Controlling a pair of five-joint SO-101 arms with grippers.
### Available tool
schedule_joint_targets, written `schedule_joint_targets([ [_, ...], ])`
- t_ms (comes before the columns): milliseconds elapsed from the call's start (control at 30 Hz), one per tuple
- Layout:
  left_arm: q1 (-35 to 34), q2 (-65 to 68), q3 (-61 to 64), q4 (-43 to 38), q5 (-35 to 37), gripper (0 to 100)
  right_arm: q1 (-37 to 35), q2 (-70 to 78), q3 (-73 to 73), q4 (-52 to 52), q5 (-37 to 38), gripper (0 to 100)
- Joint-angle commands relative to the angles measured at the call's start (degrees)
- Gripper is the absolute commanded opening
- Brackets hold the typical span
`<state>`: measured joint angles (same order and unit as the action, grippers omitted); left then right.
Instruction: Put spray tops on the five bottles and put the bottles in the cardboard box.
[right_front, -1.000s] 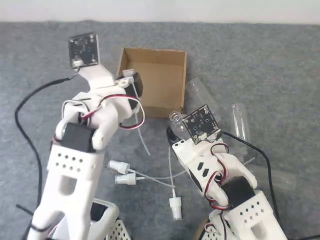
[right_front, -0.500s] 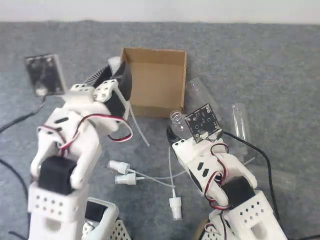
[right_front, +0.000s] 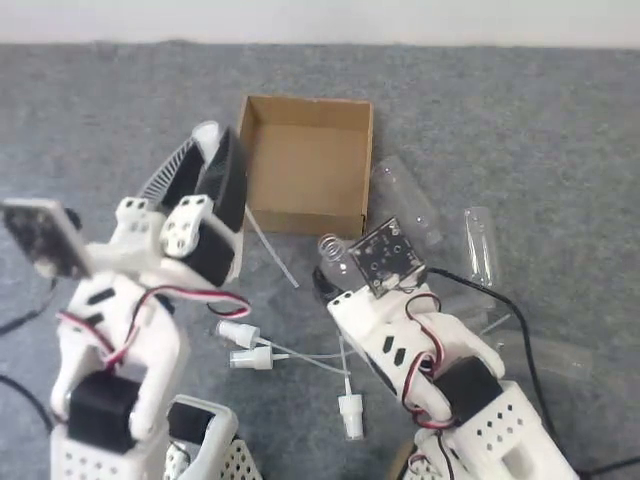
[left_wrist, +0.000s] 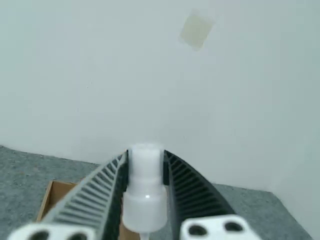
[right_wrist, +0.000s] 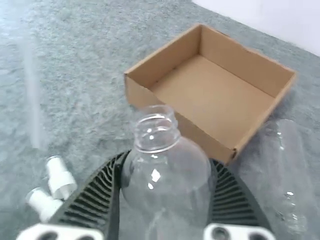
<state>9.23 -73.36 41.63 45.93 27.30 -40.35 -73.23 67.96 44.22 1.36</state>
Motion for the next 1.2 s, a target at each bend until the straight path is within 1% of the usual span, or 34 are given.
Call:
schedule_joint_targets([
  [0,-0.97,-6.59,2.77,-4.04,-0.35,1,-2.77,-1.71,-0.62,-1.01,-0.53,12.1],
  [133,-5.19,-11.96,5.14,-4.84,-0.18,1,-3.47,-1.71,-0.53,-1.01,-0.53,12.1],
  [233,-6.59,-14.59,6.90,-5.19,1.14,1,-3.82,-1.71,-0.53,-1.01,-0.44,12.1],
  [300,-6.77,-15.74,7.78,-5.19,2.90,1,-5.76,-1.71,-0.18,-0.92,-0.09,12.1],
  [433,-6.77,-16.88,8.48,-5.01,2.99,1,-8.31,-1.71,0.44,-0.92,-0.09,12.1],
  [667,-6.42,-17.14,10.07,-4.92,2.99,1,-8.48,-1.71,0.70,-0.92,0.00,12.1],
  [733,-6.33,-17.14,10.77,-5.10,2.99,1,-9.54,-1.71,0.70,-0.92,0.09,12.1],
  [867,-6.24,-17.14,11.65,-5.19,2.81,1,-11.47,-1.71,0.79,-0.04,3.25,12.1],
  [1167,-6.15,-17.14,12.62,-5.10,2.81,1,-11.56,-1.71,0.70,0.04,3.16,12.1],
])
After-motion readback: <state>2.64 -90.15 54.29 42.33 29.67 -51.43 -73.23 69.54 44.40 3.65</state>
